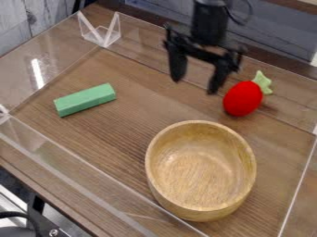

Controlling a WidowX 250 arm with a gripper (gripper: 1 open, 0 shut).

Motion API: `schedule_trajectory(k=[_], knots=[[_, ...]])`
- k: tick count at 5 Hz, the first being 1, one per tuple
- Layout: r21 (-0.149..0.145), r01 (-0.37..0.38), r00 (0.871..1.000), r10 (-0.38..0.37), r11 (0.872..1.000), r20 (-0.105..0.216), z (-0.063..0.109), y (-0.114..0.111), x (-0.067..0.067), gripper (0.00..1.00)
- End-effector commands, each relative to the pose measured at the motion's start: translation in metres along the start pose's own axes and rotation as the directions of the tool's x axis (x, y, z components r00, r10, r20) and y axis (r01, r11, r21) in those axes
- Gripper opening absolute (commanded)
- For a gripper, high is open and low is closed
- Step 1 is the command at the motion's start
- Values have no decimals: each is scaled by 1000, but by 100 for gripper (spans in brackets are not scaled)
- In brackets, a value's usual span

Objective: Move the red object to the left side of the table

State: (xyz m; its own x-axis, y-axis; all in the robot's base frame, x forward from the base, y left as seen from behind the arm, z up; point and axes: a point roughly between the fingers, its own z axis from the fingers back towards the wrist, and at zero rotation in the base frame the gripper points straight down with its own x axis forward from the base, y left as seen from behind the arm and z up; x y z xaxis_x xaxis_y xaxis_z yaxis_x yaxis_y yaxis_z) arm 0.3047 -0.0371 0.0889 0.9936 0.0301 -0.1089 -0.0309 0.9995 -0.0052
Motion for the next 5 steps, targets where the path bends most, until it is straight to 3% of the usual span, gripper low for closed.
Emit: schedule_trajectory(k=[1,2,3,5], knots=[[-15,-26,996,27,1000,86,5,-32,23,100],[-10,41,993,-39,999,108,2,-45,35,100],[1,85,990,-84,996,113,-1,-43,46,100],[14,94,987,-95,996,130,-26,-22,56,100]])
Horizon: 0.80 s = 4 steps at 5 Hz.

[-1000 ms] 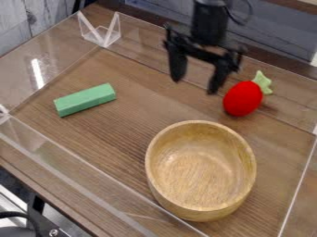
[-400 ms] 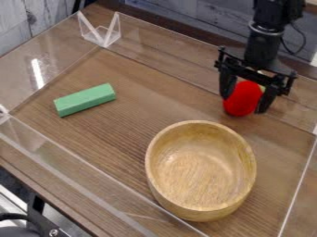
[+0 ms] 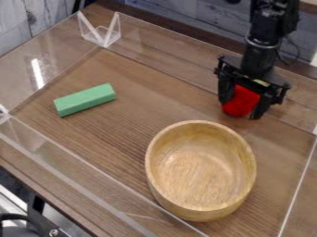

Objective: Move the red object to the left side of the table

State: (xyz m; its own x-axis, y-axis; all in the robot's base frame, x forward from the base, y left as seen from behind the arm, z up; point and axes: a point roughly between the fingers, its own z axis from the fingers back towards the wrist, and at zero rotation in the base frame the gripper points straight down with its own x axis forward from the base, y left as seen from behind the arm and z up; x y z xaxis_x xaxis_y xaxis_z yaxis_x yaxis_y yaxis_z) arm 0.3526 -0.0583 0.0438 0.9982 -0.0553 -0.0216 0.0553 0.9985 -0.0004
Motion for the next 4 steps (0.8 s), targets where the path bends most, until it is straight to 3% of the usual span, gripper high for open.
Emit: schedule_trajectory(k=[1,3,4], knots=[[2,-16,998,16,1000,58,7,11,7,100],[-8,-9,997,9,1000,80,34,13,10,100],[-11,42,995,-41,999,90,42,1,13,100]])
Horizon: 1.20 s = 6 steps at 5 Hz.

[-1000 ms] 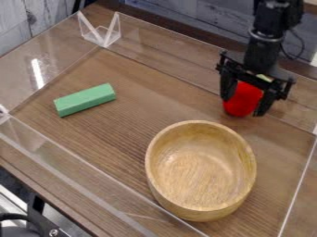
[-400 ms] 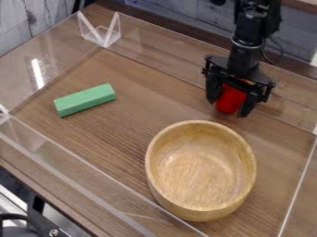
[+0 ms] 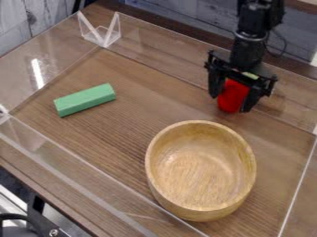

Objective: Move the red object to the left side of the table

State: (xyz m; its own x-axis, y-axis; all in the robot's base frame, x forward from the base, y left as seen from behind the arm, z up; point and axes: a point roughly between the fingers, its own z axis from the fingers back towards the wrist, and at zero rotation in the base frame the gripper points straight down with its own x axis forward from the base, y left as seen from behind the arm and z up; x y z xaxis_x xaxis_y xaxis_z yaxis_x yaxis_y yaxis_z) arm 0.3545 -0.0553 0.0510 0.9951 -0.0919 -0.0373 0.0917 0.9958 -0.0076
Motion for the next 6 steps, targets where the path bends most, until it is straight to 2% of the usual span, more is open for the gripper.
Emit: schedule_trajectory(k=[1,3,5,6], knots=[[-9,57,992,-56,998,115,41,-13,11,100],[-10,61,992,-60,998,112,45,-37,14,100],[1,204,975,-203,979,93,45,-7,0,100],[-1,141,986,-140,990,91,53,6,5,100]])
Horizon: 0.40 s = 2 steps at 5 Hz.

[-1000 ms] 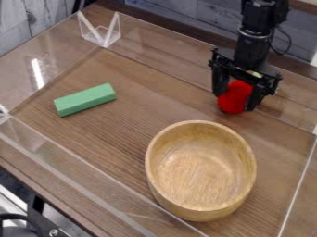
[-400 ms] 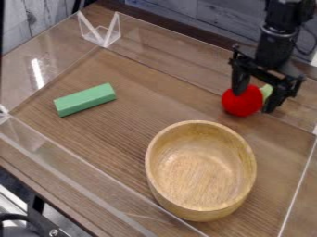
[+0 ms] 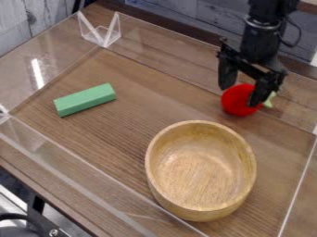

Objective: Move the red object to the left side of the table

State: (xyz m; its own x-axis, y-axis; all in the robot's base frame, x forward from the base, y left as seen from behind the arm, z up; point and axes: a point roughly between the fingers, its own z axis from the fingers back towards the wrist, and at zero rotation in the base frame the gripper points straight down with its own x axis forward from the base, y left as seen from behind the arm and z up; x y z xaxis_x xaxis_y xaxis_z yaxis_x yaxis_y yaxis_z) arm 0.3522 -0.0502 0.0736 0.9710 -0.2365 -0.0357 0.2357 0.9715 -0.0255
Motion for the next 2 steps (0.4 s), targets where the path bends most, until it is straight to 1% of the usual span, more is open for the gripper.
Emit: schedule_trajectory(k=[1,2], knots=[[6,-42,996,41,999,76,30,11,16,100],[-3,-17,999,17,1000,47,20,6,12,100]])
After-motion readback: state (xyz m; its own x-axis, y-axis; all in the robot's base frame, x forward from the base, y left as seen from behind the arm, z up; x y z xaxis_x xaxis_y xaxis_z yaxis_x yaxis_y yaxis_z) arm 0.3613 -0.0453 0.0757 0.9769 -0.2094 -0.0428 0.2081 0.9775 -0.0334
